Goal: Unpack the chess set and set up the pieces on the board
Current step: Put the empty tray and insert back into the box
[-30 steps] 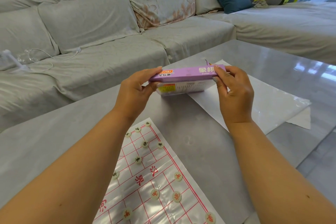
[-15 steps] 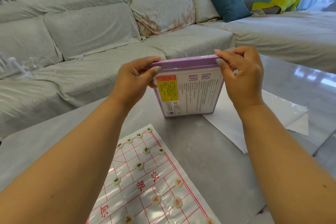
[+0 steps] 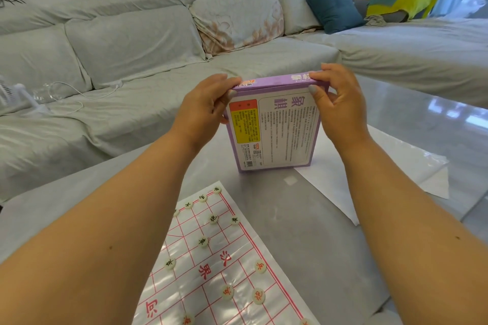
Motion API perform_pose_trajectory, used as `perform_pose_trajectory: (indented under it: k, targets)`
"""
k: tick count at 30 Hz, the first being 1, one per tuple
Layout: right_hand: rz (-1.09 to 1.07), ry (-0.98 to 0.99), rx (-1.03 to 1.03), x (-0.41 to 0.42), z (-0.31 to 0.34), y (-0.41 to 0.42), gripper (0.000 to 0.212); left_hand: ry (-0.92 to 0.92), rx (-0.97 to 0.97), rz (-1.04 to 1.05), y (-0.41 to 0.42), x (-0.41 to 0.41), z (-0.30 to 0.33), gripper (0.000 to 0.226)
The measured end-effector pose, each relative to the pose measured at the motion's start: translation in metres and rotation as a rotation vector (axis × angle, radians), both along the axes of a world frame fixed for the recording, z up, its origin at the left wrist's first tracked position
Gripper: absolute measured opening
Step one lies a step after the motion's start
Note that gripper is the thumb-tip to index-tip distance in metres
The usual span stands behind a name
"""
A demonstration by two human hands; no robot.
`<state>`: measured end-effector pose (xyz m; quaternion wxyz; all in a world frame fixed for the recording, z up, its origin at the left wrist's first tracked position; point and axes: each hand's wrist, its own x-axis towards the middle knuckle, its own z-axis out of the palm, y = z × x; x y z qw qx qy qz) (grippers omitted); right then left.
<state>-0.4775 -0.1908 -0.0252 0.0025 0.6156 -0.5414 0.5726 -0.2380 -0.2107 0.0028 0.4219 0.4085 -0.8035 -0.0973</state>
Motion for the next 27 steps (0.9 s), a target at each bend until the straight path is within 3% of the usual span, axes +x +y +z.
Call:
perform_pose_trajectory:
  k: [6,9,11,16,20,22,24,27]
  targets:
    - [-0.101,0.103,0.06,0.007,0.0,0.003,0.03,-0.062,-0.039,0.06,-0.005,0.001,-0.009,0.037]
    - [-0.264,0.06,0.116,0.019,-0.005,0.007,0.055,-0.064,-0.084,0.128,-0.007,-0.005,-0.01,0.037]
    - [-0.23,-0.164,0.194,0.031,-0.009,0.012,0.069,-0.053,-0.131,0.159,-0.004,-0.011,-0.012,0.036]
    - [0.214,-1.02,0.513,0.048,-0.01,0.013,0.067,-0.18,-0.303,0.034,0.008,-0.021,-0.022,0.035]
    - [0.197,-1.206,0.531,0.054,-0.012,0.006,0.061,-0.339,-0.354,-0.111,0.022,-0.028,-0.044,0.039]
    - [0.109,-1.211,0.532,0.053,-0.016,0.003,0.051,-0.359,-0.274,-0.135,0.026,-0.029,-0.051,0.043]
    - [0.071,-1.166,0.544,0.047,-0.02,0.001,0.048,-0.264,-0.108,-0.08,0.027,-0.023,-0.058,0.046]
    - [0.112,-1.135,0.538,0.037,-0.024,-0.003,0.04,-0.023,0.138,0.233,0.017,0.0,-0.063,0.047]
